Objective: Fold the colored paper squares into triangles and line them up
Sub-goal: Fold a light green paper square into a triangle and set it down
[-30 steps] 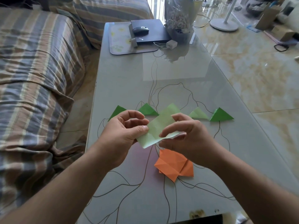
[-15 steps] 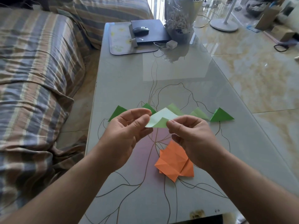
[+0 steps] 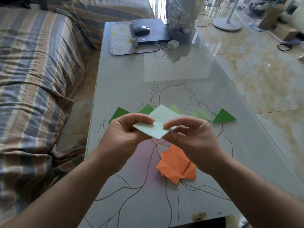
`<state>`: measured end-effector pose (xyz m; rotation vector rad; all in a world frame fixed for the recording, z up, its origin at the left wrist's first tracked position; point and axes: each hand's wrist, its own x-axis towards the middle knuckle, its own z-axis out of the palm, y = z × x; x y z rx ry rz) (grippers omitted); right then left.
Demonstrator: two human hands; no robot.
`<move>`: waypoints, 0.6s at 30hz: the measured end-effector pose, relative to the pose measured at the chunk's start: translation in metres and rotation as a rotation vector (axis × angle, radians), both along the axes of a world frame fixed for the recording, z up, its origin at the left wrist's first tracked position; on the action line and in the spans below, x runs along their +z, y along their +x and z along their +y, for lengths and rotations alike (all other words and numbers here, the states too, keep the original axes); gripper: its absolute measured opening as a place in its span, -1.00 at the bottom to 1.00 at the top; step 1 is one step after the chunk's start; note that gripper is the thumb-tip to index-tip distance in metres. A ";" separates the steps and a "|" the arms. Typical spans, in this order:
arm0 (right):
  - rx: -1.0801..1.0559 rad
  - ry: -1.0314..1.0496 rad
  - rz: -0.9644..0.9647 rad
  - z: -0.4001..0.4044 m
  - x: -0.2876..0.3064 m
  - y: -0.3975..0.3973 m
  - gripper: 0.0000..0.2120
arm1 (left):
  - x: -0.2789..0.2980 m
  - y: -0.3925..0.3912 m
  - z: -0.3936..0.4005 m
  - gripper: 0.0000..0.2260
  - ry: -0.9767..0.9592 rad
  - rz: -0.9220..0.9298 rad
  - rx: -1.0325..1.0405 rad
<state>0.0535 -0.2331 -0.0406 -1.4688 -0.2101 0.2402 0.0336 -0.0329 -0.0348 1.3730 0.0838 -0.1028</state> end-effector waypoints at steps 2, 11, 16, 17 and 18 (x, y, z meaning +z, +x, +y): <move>0.006 -0.053 0.021 0.001 -0.002 0.000 -0.80 | 0.002 0.001 0.003 -0.82 0.082 -0.044 -0.015; 0.008 -0.035 0.002 0.004 -0.005 0.000 -0.82 | 0.003 -0.003 0.014 -0.57 0.375 -0.234 -0.193; 0.019 0.116 0.055 0.007 -0.001 -0.002 -0.89 | 0.006 -0.005 0.007 -0.70 0.215 -0.183 -0.175; 0.000 0.123 0.056 0.007 -0.001 -0.002 -0.91 | 0.005 -0.005 0.004 -0.74 0.175 -0.169 -0.139; -0.022 0.125 0.055 0.008 -0.002 -0.002 -0.92 | 0.003 -0.004 0.001 -0.76 0.157 -0.159 -0.091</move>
